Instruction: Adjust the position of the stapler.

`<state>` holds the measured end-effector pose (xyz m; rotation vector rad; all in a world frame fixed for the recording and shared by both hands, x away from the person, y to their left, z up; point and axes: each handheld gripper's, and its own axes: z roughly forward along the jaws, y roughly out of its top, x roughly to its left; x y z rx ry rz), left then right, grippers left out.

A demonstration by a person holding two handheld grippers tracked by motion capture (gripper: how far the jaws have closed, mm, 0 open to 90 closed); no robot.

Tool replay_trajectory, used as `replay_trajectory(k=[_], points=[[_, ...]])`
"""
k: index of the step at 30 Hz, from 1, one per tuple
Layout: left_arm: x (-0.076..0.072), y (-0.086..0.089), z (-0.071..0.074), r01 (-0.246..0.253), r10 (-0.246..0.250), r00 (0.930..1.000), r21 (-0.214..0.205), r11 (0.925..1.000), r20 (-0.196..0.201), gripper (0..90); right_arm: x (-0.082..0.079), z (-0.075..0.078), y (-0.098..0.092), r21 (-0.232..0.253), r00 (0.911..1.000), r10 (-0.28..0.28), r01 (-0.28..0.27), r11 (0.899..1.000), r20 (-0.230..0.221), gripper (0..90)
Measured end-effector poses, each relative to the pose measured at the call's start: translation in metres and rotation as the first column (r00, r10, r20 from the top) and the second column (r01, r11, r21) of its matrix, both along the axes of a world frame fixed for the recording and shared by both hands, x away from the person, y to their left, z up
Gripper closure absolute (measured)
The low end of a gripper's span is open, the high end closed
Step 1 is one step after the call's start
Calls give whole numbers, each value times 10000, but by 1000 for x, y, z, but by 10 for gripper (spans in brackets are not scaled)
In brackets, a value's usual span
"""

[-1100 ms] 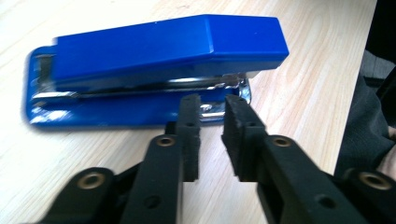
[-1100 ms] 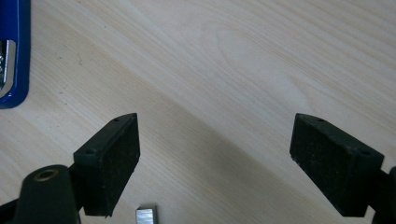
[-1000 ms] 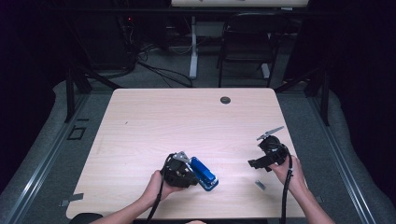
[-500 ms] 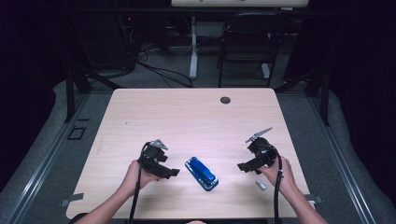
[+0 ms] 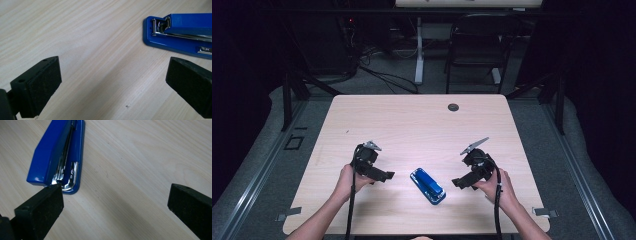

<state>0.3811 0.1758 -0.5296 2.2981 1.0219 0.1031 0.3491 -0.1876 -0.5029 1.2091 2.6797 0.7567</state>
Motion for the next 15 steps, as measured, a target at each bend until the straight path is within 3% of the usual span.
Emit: replay_trajectory(k=[5,15], points=[[3,3,-2,-244,245,9997,-52,9997,40,2,-3,1,14,342,9997,211,-207,9992,-121,18],[4,6,-2,-369,369,9993,-142,9992,37,2,-17,-7,57,309,9888,1445,-1434,9892,-378,150]])
